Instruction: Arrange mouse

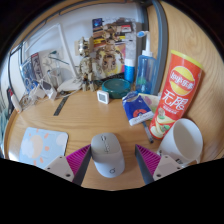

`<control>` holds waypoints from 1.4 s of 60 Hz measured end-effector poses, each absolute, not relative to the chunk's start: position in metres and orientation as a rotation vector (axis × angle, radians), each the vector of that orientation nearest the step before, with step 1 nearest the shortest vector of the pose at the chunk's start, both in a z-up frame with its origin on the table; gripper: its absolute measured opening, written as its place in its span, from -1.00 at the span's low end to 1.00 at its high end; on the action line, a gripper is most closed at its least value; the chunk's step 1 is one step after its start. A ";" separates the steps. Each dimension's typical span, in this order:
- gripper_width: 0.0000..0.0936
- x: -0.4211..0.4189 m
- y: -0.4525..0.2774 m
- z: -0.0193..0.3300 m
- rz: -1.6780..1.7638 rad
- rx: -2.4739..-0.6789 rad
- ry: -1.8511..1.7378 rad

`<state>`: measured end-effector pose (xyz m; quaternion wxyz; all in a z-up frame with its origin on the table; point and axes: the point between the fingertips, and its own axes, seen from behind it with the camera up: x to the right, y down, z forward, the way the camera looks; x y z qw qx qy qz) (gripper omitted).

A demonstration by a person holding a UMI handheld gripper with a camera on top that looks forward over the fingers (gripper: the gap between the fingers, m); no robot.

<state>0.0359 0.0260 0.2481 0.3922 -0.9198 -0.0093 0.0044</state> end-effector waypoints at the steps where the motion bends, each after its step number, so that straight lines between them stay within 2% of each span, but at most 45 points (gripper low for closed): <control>1: 0.85 0.035 0.029 0.251 0.016 -2.339 -0.012; 3: 0.84 0.032 0.034 0.258 0.022 -2.342 0.008; 4: 0.83 0.042 0.032 0.244 0.022 -2.342 0.016; 6: 0.81 0.044 0.034 0.244 0.022 -2.345 0.025; 11: 0.78 0.037 0.041 0.259 0.024 -2.350 0.038; 12: 0.77 0.045 0.040 0.244 0.023 -2.350 0.039; 16: 0.67 0.044 0.042 0.244 0.023 -2.349 0.036; 17: 0.69 0.042 0.042 0.245 0.027 -2.349 0.036; 20: 0.40 0.037 0.045 0.244 0.030 -2.346 0.040; 21: 0.17 0.036 0.046 0.243 0.026 -2.345 0.043; 24: 0.11 0.038 0.044 0.249 0.013 -2.346 0.057; 31: -0.04 0.046 0.045 0.236 -0.011 -2.347 0.054; 39: -0.31 0.045 0.043 0.240 -0.032 -2.374 0.079; 53: -0.35 0.043 0.041 0.244 -0.049 -2.429 0.099; 56: -0.35 0.035 0.042 0.260 -0.032 -2.421 0.135; 59: -0.35 0.025 0.051 0.296 -0.038 -2.369 0.151; 60: -0.36 0.026 0.049 0.297 -0.048 -2.349 0.151; 69: -0.35 -0.024 0.056 0.435 -0.042 -2.141 0.144; 75: -0.35 -0.065 0.058 0.501 -0.050 -2.039 0.098; 79: -0.35 -0.096 0.053 0.526 -0.035 -2.007 0.072; 84: -0.35 -0.137 0.056 0.517 -0.024 -2.015 0.029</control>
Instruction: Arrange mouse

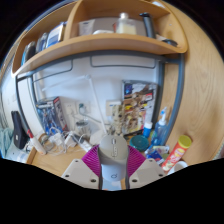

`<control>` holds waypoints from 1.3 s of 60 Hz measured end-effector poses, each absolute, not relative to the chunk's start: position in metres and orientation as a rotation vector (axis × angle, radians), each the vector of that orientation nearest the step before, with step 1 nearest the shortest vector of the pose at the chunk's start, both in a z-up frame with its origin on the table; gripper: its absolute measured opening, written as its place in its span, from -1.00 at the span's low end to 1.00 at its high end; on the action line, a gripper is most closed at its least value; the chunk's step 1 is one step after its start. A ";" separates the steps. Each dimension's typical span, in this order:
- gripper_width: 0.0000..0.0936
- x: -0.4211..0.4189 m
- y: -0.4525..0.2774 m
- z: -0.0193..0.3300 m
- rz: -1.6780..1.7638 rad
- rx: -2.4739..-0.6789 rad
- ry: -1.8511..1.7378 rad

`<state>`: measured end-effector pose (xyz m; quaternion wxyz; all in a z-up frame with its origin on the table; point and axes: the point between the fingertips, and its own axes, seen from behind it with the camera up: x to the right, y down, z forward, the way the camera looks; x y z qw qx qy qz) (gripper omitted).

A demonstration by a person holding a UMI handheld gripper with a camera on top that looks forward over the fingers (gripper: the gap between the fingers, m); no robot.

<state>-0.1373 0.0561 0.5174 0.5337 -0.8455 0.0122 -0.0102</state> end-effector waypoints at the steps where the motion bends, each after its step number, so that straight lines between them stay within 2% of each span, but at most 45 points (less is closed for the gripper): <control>1: -0.35 -0.145 0.055 0.511 -0.020 -2.026 0.021; 6: -0.36 -0.184 0.045 0.468 0.015 -2.101 -0.014; 19: -0.35 -0.234 -0.007 0.292 0.014 -2.377 -0.097; 24: -0.34 -0.233 -0.018 0.247 -0.005 -2.462 -0.100; 29: -0.25 -0.237 -0.030 0.229 0.014 -2.505 -0.098; 34: -0.18 -0.233 -0.028 0.229 -0.025 -2.484 -0.121; 42: 0.04 -0.238 -0.034 0.223 -0.013 -2.522 -0.111; 48: 0.14 -0.239 -0.035 0.234 -0.002 -2.519 -0.097; 50: 0.26 -0.235 -0.034 0.241 -0.025 -2.505 -0.094; 51: 0.43 -0.234 -0.035 0.245 -0.035 -2.499 -0.093; 52: 0.45 -0.236 -0.037 0.253 -0.042 -2.498 -0.088; 55: 0.88 -0.239 -0.037 0.272 -0.050 -2.471 -0.075; 70: 0.83 -0.288 -0.046 0.405 0.052 -2.320 0.000; 78: 0.83 -0.306 -0.056 0.456 0.033 -2.255 -0.039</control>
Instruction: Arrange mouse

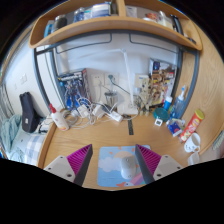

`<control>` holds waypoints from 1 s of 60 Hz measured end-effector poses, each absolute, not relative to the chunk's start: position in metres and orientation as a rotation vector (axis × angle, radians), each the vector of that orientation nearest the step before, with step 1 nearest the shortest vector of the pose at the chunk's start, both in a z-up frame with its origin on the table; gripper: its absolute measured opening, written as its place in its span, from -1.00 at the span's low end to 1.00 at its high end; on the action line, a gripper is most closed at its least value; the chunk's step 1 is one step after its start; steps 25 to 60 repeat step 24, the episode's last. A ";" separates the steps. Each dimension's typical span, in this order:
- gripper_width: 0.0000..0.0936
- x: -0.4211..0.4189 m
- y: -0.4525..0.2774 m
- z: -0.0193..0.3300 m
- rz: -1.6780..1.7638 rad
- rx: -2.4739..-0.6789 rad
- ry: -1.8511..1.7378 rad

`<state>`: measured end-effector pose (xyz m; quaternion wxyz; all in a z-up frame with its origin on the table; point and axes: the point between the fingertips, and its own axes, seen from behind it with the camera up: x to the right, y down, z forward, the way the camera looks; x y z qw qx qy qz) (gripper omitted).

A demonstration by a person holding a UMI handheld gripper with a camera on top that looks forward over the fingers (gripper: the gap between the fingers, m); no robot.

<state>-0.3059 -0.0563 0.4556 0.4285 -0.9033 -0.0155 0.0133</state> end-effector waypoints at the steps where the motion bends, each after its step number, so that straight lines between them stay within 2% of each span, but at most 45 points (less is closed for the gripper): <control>1: 0.83 -0.308 -0.058 0.460 0.028 -2.249 -0.047; 15: 0.83 -0.324 -0.071 0.490 0.028 -2.201 -0.068; 60: 0.82 -0.324 -0.075 0.483 0.021 -2.214 -0.054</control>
